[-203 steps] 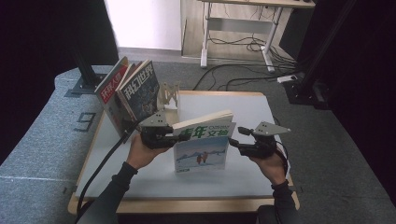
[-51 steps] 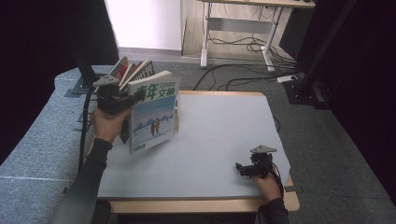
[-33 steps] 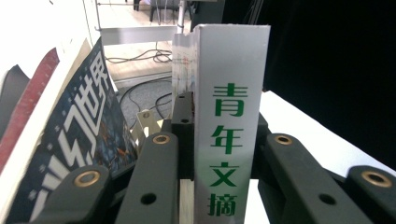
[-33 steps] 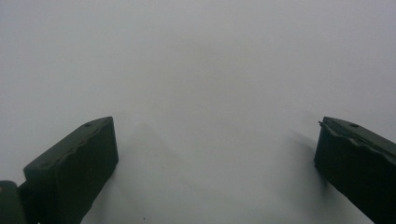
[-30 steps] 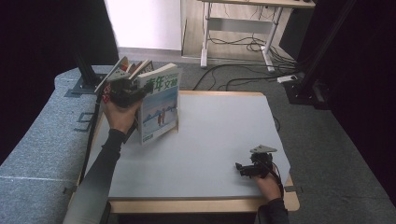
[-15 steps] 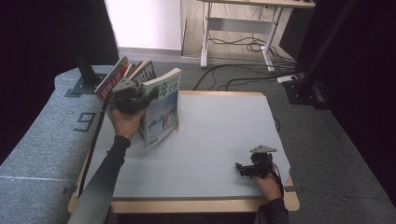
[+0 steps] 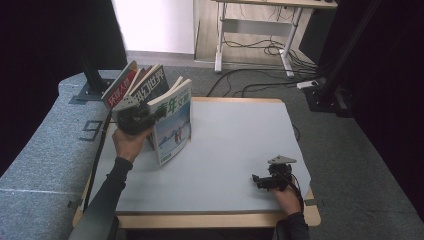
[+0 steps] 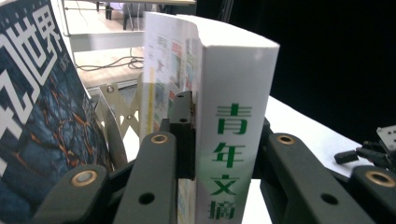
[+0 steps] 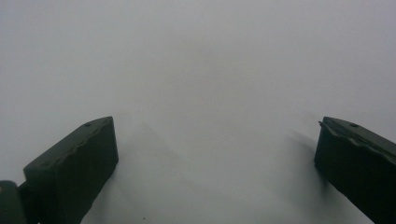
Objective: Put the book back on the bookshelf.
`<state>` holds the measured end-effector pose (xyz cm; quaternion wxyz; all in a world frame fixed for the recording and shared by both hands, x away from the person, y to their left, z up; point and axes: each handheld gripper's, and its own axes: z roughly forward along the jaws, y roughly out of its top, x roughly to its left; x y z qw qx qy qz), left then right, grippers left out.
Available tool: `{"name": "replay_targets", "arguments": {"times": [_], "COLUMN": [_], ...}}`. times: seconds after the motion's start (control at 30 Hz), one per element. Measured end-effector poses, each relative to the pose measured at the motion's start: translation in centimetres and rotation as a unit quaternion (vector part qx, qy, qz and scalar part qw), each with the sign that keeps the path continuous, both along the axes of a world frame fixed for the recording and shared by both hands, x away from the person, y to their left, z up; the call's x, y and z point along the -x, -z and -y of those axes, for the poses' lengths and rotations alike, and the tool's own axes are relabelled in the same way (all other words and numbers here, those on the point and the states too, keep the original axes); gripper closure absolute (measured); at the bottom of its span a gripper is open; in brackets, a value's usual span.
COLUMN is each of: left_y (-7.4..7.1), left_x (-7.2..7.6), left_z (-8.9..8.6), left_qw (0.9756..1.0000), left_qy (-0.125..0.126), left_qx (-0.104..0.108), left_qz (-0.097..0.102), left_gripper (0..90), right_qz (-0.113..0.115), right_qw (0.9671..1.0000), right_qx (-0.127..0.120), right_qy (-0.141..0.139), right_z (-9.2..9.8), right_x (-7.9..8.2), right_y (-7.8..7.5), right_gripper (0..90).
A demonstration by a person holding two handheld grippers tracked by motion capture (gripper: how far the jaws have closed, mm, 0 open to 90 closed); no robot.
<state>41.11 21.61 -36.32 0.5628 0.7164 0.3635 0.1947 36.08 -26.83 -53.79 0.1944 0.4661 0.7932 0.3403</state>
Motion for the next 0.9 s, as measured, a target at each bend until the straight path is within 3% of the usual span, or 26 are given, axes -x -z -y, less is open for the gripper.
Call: {"name": "replay_targets", "arguments": {"times": [0.27, 0.37, 0.63, 0.73, 0.9], "left_y": [0.4, 0.6, 2.0, 2.6, 3.1], "left_x": [1.2, 1.6, 1.7, 1.5, 1.7], "left_z": [0.2, 0.9, 2.8, 3.0, 2.8], "left_qw": [0.9996, 0.9985, 0.9951, 0.9959, 0.9965], "left_qy": [0.015, 0.009, -0.004, -0.011, -0.02], "left_qx": [-0.024, -0.051, -0.098, -0.09, -0.081], "left_qz": [0.008, 0.017, 0.009, -0.001, -0.001], "left_gripper": [65.3, 62.3, 62.1, 62.3, 63.6], "right_qz": [-0.001, -0.001, -0.001, -0.001, -0.001], "right_qw": [1.0, 1.0, 1.0, 1.0, 1.0], "right_qx": [-0.001, -0.001, 0.0, 0.0, 0.0], "right_qy": [0.001, 0.001, 0.0, 0.0, 0.0], "right_z": [0.0, 0.0, 0.0, 0.0, 0.0], "right_x": [0.0, 0.0, 0.0, 0.0, 0.0], "right_y": [0.0, 0.0, 0.0, 0.0, 0.0], "right_gripper": [0.0, 0.0, 0.0, 0.0, 0.0]}}
